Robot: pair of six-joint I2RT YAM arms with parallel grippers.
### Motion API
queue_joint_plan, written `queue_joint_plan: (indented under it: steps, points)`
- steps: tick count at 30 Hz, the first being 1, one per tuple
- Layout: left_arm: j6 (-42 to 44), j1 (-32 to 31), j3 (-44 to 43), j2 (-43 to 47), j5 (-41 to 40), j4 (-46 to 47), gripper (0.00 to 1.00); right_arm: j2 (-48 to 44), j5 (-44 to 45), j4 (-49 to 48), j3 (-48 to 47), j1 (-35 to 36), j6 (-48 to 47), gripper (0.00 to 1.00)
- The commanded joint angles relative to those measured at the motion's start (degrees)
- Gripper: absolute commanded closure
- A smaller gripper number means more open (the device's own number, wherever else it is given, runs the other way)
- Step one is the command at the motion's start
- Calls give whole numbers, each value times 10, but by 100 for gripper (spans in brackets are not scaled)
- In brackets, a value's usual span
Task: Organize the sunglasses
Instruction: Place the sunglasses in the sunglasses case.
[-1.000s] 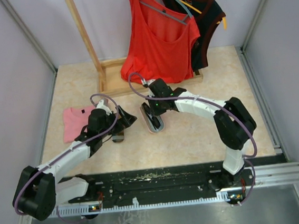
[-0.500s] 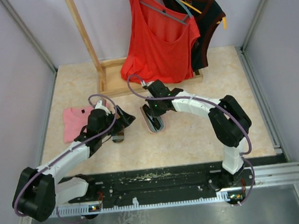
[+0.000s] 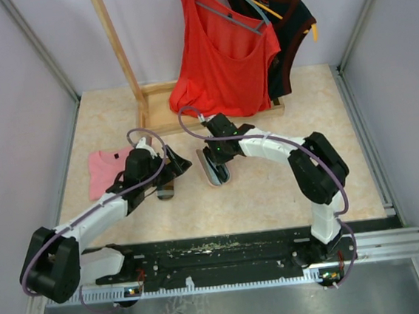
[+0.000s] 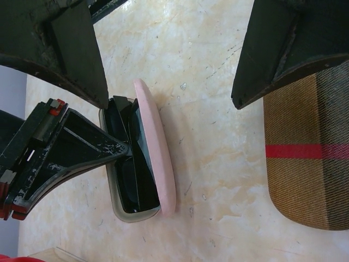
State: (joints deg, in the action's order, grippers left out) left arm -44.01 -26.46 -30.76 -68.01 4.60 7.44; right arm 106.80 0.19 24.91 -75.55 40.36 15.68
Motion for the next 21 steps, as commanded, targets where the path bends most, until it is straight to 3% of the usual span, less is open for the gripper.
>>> queue_joint_plan:
  steps: [1,21]
  points:
    - [10,3,-26,-19,22,0,1,3,13,-23,-23,-8,12,100]
    - [35,-19,-96,-83,40,-24,2,-23,-107,-147,96,-78,67,98]
